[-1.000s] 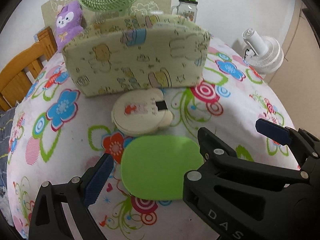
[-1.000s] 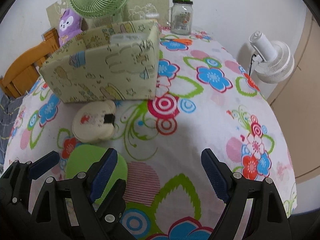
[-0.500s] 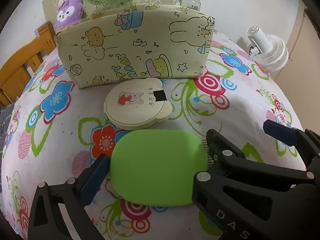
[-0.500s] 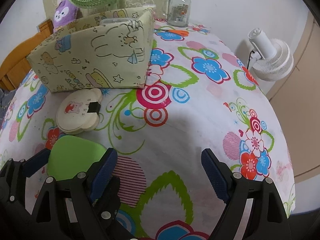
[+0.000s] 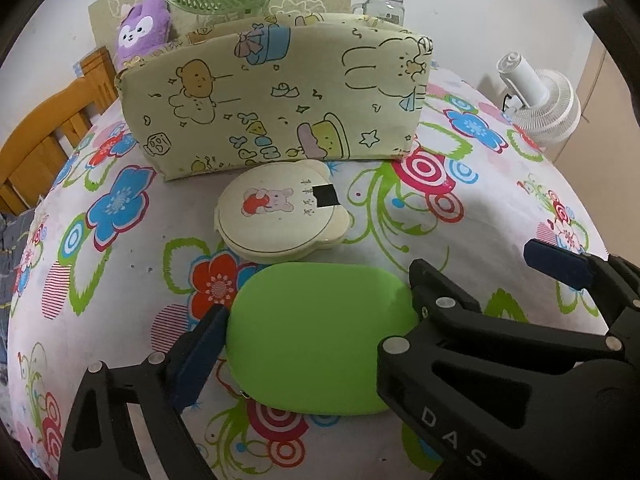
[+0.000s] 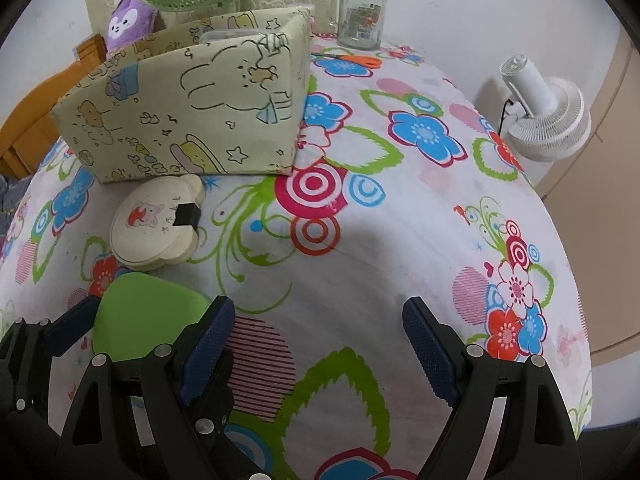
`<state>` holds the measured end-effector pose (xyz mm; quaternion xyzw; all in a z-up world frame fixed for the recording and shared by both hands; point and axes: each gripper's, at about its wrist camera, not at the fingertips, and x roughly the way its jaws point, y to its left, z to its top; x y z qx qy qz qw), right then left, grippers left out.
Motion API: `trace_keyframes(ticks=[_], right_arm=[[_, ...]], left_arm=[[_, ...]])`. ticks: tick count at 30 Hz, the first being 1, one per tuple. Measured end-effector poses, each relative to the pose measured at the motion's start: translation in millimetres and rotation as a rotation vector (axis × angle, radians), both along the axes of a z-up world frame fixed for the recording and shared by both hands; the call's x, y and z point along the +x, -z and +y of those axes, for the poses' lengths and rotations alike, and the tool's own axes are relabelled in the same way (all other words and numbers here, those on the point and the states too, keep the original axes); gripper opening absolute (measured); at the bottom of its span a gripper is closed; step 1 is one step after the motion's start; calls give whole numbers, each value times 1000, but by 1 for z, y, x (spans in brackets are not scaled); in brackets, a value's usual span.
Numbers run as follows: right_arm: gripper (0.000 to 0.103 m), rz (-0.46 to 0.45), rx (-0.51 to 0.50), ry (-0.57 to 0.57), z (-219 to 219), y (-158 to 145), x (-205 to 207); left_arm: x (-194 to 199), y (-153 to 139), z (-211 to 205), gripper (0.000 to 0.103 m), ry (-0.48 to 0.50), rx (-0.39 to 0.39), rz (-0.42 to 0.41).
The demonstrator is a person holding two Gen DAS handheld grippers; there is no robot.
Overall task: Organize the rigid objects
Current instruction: 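Lower left gripper onto the green oval lid while right approaches the round bear case, then close left on the green lid while right grasps the round cream bear case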
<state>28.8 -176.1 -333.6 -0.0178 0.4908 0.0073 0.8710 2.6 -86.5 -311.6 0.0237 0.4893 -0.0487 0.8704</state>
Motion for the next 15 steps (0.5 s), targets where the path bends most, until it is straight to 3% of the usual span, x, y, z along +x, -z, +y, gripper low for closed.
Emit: trace_keyframes(ticks=[15], right_arm=[[88,-51,43,-120,60,-17,19]], left_arm=[[14,-18,54,95,-87,28,-1]])
